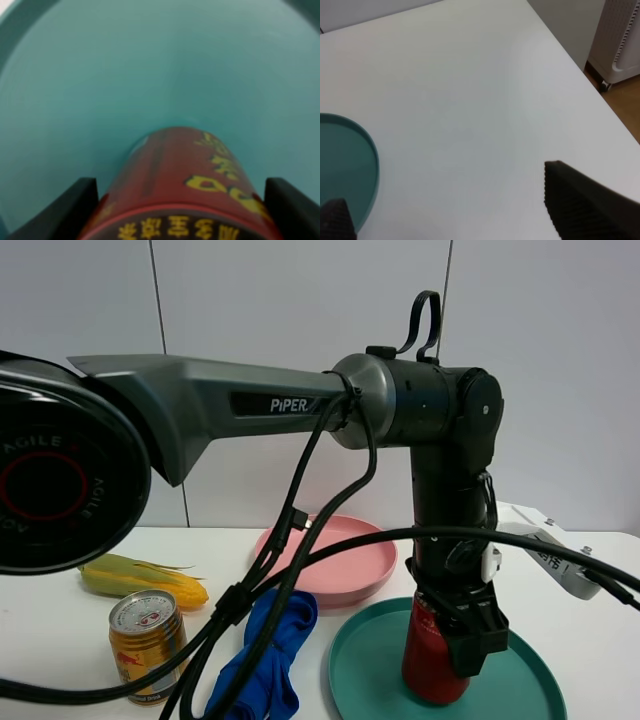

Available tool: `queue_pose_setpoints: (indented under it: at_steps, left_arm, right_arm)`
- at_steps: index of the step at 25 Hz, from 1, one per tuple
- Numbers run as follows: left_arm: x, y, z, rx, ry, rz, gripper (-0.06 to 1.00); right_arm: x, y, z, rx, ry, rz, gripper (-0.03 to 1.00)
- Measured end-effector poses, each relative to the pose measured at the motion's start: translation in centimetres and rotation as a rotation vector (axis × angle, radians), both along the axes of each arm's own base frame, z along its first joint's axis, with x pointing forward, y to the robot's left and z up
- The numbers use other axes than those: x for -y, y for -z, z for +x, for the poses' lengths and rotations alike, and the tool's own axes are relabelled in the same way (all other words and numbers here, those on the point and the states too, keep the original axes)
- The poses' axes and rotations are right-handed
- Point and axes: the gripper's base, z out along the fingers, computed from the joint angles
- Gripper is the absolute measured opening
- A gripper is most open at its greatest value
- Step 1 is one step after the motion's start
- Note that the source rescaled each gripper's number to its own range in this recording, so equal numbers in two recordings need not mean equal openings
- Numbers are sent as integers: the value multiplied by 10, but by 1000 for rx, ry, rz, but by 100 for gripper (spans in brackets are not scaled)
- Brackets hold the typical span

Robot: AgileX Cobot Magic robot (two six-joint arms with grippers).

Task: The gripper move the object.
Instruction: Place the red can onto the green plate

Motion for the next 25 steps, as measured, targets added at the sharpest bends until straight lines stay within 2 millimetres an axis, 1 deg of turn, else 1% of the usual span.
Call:
queue_pose_setpoints:
  at_steps: [9,21,25]
  left_arm:
    - [1,-1,0,-1,3,-5,0]
    - [9,-3,-11,-44,35,-47,0]
    - [10,-3,-9,-26,51,-64,0]
  right_arm:
    - [0,0,0,0,0,0,100]
    - [0,0,0,0,0,0,100]
    - [0,0,0,0,0,0,100]
